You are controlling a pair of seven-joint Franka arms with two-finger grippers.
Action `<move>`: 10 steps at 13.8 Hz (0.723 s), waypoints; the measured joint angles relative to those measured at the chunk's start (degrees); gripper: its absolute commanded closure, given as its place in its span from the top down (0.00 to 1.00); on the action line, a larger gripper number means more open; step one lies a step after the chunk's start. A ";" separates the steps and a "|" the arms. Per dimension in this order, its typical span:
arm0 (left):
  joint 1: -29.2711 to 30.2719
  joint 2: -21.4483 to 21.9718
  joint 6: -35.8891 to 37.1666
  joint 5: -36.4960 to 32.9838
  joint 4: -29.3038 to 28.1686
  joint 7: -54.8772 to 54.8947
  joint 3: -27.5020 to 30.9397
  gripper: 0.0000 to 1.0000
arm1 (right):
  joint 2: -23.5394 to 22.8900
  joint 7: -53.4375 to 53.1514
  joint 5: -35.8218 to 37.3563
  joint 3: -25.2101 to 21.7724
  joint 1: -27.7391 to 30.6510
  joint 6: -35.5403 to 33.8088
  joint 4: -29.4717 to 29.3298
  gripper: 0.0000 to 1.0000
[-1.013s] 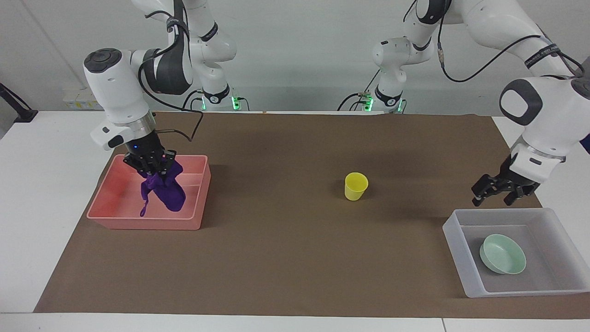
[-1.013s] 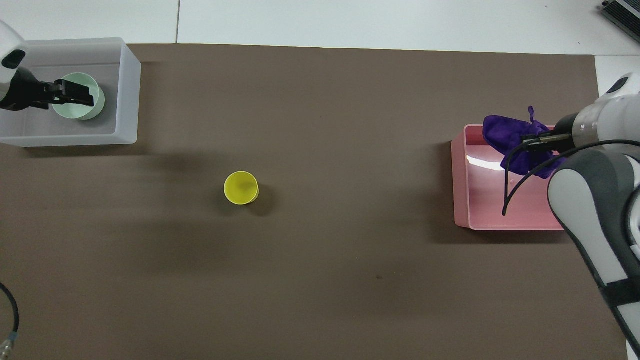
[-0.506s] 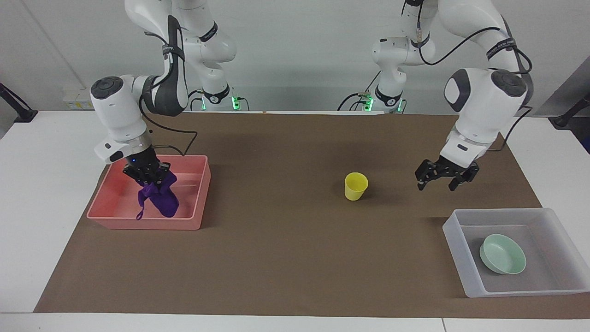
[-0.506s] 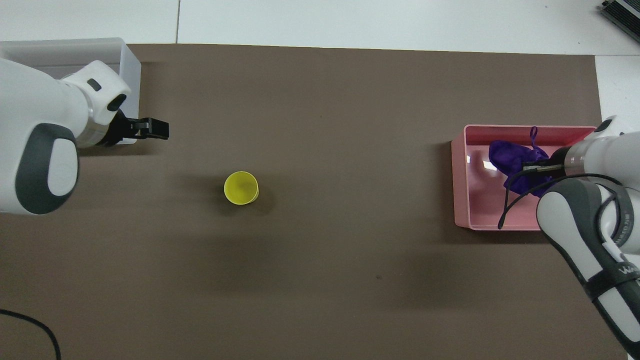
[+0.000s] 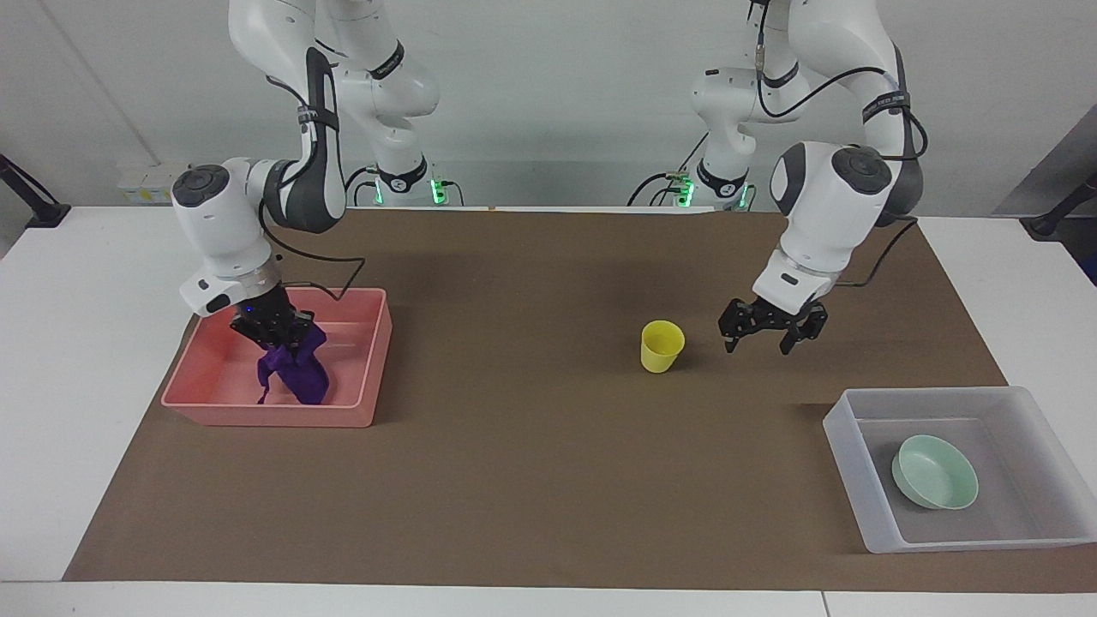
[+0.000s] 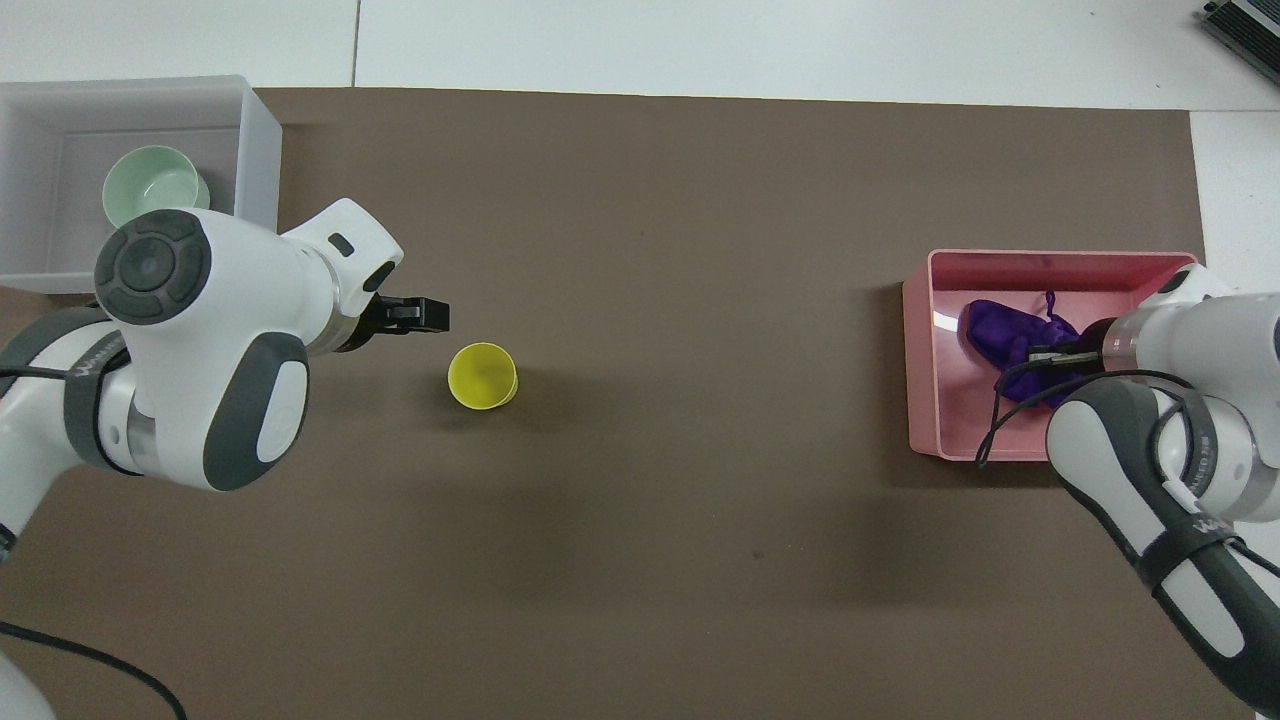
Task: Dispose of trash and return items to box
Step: 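Reach the left gripper to the yellow cup and grasp its rim, then lift the yellow cup into the white box with the left gripper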
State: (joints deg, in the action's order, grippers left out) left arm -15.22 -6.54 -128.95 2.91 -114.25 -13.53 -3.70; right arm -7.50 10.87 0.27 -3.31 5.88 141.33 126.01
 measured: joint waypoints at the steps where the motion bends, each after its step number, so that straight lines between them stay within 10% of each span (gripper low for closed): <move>1: -0.70 0.00 -1.20 0.00 -1.17 -0.62 0.01 1.00 | -0.21 0.00 0.00 0.00 0.00 0.41 0.20 0.00; 4: -1.67 0.05 -3.34 0.00 -3.80 -1.00 0.01 1.00 | -0.29 0.00 0.00 0.00 0.00 0.52 0.23 0.09; 6: -2.07 0.09 -5.78 0.00 -5.89 -1.04 0.01 1.00 | -0.29 -0.05 -0.01 0.00 0.00 0.52 0.23 1.00; 10: -3.58 0.15 -11.06 -0.01 -10.51 -1.04 -0.03 1.00 | -0.29 -0.24 -0.02 -0.02 0.01 0.52 0.23 1.00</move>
State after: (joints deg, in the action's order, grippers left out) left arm -18.80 -6.39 -140.01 2.90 -124.77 -14.57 -3.74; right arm -7.80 10.63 0.25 -3.34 5.89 141.85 126.24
